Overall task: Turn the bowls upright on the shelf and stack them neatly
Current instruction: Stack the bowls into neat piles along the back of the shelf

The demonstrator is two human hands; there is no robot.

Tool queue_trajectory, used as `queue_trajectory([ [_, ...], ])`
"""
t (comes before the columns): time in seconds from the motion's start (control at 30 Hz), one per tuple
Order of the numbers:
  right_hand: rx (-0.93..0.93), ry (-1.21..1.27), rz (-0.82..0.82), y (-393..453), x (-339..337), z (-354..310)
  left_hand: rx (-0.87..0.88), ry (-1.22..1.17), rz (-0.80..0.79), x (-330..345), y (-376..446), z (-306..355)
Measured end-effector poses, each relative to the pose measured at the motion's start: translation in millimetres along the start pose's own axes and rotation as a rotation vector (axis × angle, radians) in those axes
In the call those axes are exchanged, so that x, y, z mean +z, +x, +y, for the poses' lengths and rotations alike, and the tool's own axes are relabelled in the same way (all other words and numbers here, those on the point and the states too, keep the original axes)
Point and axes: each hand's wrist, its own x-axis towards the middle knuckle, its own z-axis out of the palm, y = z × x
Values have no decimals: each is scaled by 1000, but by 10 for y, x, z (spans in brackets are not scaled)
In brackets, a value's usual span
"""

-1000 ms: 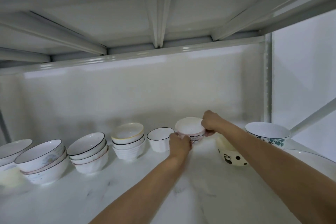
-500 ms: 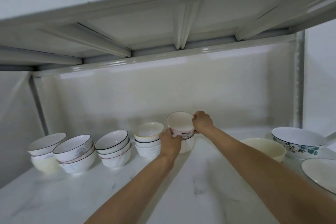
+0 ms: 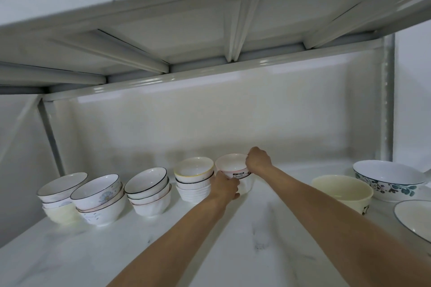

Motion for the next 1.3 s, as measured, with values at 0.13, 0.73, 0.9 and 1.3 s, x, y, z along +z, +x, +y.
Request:
queue_trajectory([
  [0.13,-21,-17,-52,-6,-71,-14,-24,-75,-37,39,-69,6],
  [0.73,135,-233,-437,-401,-1563,1067,-183,-45,-576,1022,-575,22],
  [0.9,208,-297,-496,-500,-1705,1271,-200,-116,-643,1295,-673,29],
  [1.3,263,-87,-555,-524,-1655,1206,-174,-188,-394,1236,-607,20],
])
